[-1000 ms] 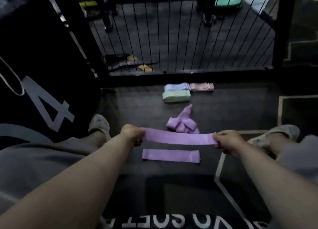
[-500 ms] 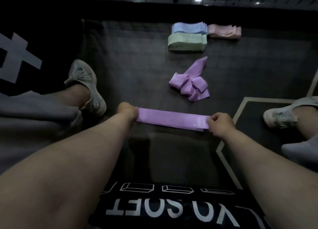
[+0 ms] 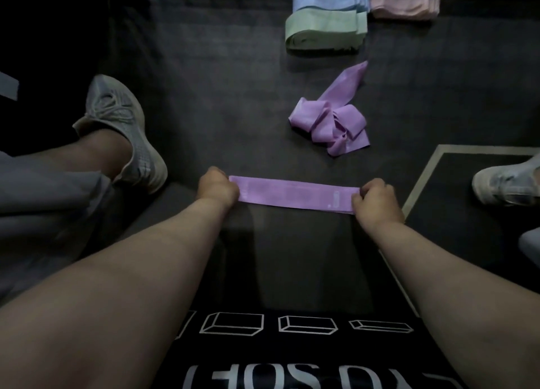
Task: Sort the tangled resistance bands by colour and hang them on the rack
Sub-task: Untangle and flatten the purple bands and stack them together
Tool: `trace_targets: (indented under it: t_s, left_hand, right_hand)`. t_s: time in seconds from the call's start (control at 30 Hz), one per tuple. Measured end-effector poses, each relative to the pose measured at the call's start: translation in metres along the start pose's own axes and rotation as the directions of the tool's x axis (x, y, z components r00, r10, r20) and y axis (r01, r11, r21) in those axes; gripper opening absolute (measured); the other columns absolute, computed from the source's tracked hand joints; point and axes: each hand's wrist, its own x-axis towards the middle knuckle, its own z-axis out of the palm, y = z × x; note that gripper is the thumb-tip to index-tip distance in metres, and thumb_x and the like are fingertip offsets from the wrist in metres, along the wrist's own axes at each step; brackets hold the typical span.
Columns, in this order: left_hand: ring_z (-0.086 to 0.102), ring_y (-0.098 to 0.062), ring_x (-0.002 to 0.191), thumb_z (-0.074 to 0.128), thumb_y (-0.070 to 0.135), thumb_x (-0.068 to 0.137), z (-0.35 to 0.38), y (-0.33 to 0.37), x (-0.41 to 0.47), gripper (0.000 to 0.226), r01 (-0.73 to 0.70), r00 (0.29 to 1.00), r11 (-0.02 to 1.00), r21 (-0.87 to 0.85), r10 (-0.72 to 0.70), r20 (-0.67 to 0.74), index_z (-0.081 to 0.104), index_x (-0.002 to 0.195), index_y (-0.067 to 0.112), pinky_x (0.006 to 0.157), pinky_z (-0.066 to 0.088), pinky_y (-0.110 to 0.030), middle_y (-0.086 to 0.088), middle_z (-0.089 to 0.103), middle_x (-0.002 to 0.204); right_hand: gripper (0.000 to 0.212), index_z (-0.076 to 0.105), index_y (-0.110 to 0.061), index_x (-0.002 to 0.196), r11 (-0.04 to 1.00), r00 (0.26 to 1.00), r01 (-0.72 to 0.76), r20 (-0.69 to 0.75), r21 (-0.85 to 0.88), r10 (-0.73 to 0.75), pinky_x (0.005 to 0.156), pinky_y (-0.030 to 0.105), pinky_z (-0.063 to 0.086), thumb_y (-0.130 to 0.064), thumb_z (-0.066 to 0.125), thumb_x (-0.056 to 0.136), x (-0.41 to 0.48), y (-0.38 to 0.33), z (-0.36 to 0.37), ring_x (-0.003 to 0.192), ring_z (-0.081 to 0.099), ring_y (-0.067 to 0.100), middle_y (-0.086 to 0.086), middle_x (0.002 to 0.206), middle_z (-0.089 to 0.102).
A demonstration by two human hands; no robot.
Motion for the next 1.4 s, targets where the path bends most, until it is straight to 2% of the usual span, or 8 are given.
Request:
trace_targets:
  t_s: [0.13,0.27,0.5,0.67,0.77,0.87,1.13,1.4]
  left_hand:
    - [0.047,-0.035,0.125,0.07,0.033,0.082,-0.002,0.005,-0.014,0.06,-0.21,0.966,0.884,0.417,0.255,-0.053,0.047,0.135,0.015,0.104,0.042,-0.041,-0.014,0.043,0.138]
    - [0.046,-0.029,0.122,0.076,0.036,0.079,0.007,-0.002,-0.011,0.065,-0.555,0.779,0.523,0.647,0.6,0.184,0.047,0.136,0.024,0.102,0.038,-0.04,-0.007,0.045,0.134]
    - [0.049,-0.027,0.118,0.062,0.026,0.091,0.014,-0.005,-0.003,0.042,-0.573,0.753,0.45,0.685,0.618,0.224,0.053,0.131,0.024,0.097,0.041,-0.039,-0.006,0.05,0.127]
    - [0.045,-0.028,0.124,0.067,0.037,0.083,0.011,-0.006,-0.01,0.054,-0.491,0.843,0.67,0.557,0.527,0.108,0.051,0.133,0.025,0.103,0.041,-0.042,-0.006,0.045,0.133]
    - [0.04,-0.036,0.132,0.06,0.034,0.089,0.014,0.0,-0.014,0.054,-0.124,0.985,0.975,0.182,0.143,-0.098,0.048,0.137,0.012,0.11,0.037,-0.044,-0.014,0.039,0.143]
    - [0.044,-0.04,0.132,0.054,0.027,0.098,0.019,0.003,-0.007,0.045,0.114,0.989,0.992,-0.056,-0.118,-0.084,0.049,0.136,0.005,0.111,0.037,-0.041,-0.021,0.042,0.145]
    - [0.046,-0.036,0.13,0.059,0.037,0.092,0.014,0.01,-0.007,0.044,0.047,0.993,0.986,0.158,-0.029,-0.113,0.055,0.13,0.015,0.111,0.036,-0.043,-0.016,0.046,0.14]
    - [0.04,-0.032,0.132,0.059,0.037,0.093,0.021,0.067,-0.009,0.045,-0.297,0.945,0.923,0.243,0.32,-0.062,0.054,0.134,0.021,0.11,0.03,-0.039,-0.01,0.044,0.14]
  right_hand:
    - [0.064,0.046,-0.019,0.14,0.836,0.904,0.401,0.015,-0.375,-0.427,0.103,0.044,0.04,-0.041,0.07,0.085,-0.007,-0.003,0.001,0.126,0.046,0.032,0.011,0.141,0.041]
    - [0.092,0.029,-0.026,0.152,0.719,0.877,0.479,0.256,-0.504,-0.406,0.107,0.044,0.037,-0.046,0.078,0.077,0.002,-0.003,0.012,0.134,0.039,0.031,0.007,0.148,0.032]
    - [0.038,0.048,-0.018,0.132,0.683,0.855,0.51,0.218,-0.522,-0.471,0.093,0.043,0.042,-0.019,0.055,0.094,0.012,0.003,0.015,0.119,0.045,0.033,0.01,0.13,0.043]
    - [0.06,0.045,-0.02,0.139,0.871,0.934,0.354,0.073,-0.34,-0.351,0.106,0.046,0.038,-0.04,0.066,0.086,0.006,0.006,0.02,0.128,0.041,0.034,0.012,0.138,0.038]
    - [0.062,0.043,-0.008,0.137,0.99,0.992,-0.126,-0.022,0.058,0.128,0.106,0.048,0.038,-0.043,0.064,0.092,0.005,-0.001,0.03,0.13,0.041,0.041,0.02,0.143,0.036]
    - [0.047,0.045,0.002,0.132,0.94,0.969,-0.244,0.016,0.24,0.247,0.103,0.046,0.044,-0.024,0.06,0.096,0.011,-0.006,0.038,0.125,0.049,0.043,0.025,0.14,0.045]
    - [0.046,0.051,-0.018,0.131,0.991,0.984,0.022,-0.173,-0.136,-0.046,0.11,0.044,0.032,-0.028,0.064,0.088,0.014,-0.031,0.007,0.133,0.036,0.035,0.014,0.144,0.036]
    - [0.027,0.063,-0.031,0.123,0.736,0.843,0.529,0.159,-0.422,-0.515,0.123,0.049,0.006,-0.031,0.049,0.1,0.058,-0.1,0.0,0.153,-0.002,0.035,0.006,0.168,-0.006]
